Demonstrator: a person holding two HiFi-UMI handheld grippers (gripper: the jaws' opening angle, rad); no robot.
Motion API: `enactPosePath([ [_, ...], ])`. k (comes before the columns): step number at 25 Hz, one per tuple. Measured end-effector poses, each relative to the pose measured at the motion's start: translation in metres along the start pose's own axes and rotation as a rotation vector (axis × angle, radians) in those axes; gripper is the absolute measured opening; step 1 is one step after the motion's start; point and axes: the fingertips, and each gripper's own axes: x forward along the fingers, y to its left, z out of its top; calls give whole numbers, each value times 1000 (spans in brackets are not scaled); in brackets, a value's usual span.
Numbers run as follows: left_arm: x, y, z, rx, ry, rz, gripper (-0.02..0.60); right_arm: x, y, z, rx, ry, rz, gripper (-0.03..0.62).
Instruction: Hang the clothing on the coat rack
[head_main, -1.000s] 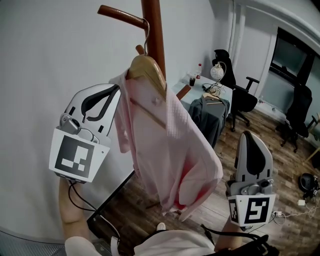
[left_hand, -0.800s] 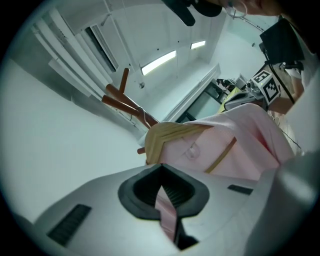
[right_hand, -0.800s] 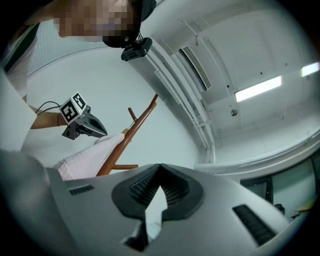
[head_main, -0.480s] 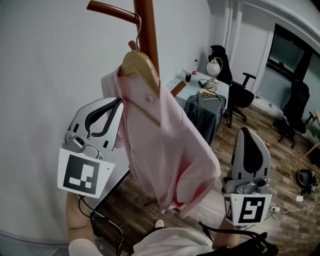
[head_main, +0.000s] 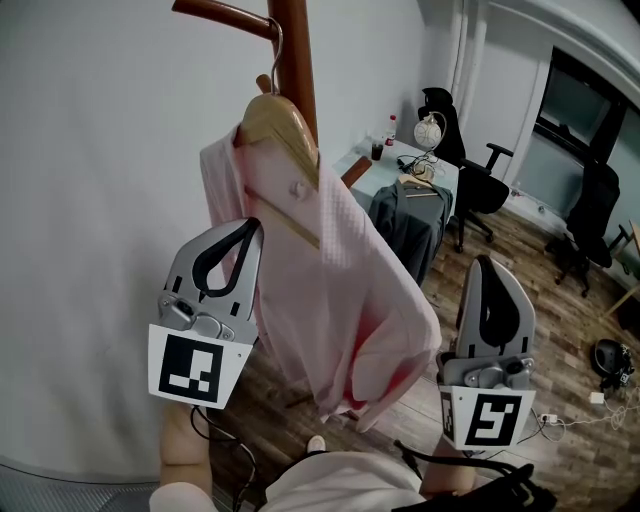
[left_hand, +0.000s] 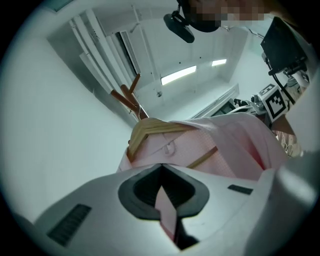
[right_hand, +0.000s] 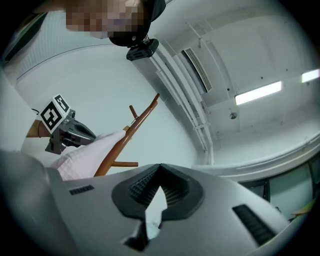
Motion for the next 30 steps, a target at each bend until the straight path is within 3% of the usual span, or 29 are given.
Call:
enactPosePath([
  [12,-1,-10,0,-15,-20,-5,14,-3,3,0,-49,15,9,18],
  [30,-1,-12,-1,0,-22,-28,14,-2,-2,0,-37,13,-10,18],
])
